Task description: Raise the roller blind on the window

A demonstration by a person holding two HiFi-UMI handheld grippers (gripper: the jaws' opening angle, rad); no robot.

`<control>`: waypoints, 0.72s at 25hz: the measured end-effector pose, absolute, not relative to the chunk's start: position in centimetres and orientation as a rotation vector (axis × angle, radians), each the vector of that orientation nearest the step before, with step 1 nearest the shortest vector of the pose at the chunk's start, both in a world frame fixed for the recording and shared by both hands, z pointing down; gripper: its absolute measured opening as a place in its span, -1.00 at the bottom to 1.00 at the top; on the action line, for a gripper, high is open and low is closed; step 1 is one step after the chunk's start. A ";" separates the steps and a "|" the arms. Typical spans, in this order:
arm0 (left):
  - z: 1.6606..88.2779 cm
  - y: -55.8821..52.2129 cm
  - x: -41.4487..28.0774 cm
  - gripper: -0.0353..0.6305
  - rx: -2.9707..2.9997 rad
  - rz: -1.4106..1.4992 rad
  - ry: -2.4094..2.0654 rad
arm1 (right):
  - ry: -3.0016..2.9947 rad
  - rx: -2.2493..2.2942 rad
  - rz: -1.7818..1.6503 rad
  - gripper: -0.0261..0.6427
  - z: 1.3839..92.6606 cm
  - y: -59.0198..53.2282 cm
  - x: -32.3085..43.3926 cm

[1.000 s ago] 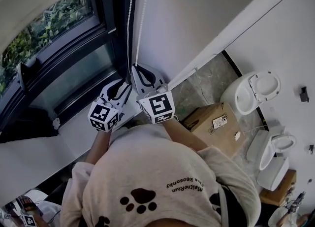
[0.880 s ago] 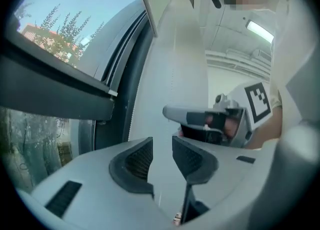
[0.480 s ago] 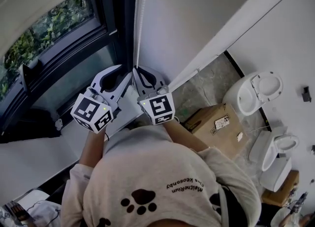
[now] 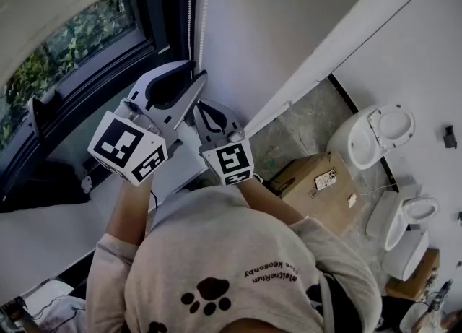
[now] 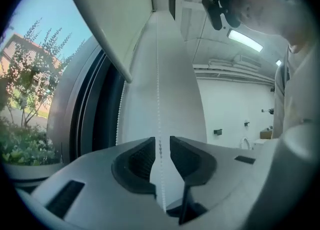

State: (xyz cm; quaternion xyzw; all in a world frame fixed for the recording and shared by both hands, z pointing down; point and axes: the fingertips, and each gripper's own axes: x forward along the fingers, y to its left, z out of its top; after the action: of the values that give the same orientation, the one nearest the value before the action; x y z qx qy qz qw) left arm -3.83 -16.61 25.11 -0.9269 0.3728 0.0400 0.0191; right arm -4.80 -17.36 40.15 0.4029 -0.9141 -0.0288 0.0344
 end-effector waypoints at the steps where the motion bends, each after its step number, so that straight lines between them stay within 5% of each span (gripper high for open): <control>1: 24.4 -16.7 -3.7 -0.60 -2.865 0.123 1.150 | -2.812 1.238 -0.089 -0.89 40.1 -17.3 -4.8; 18: 21.0 -17.8 -3.5 -0.87 -2.848 0.104 1.064 | -2.809 1.219 -0.125 -0.89 40.2 -17.2 -5.5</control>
State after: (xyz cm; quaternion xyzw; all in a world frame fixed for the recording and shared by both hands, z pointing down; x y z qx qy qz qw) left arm -3.47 -17.78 21.03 -0.9351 0.3493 0.0342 0.0495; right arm -5.52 -17.19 40.25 0.3975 -0.9159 -0.0408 0.0386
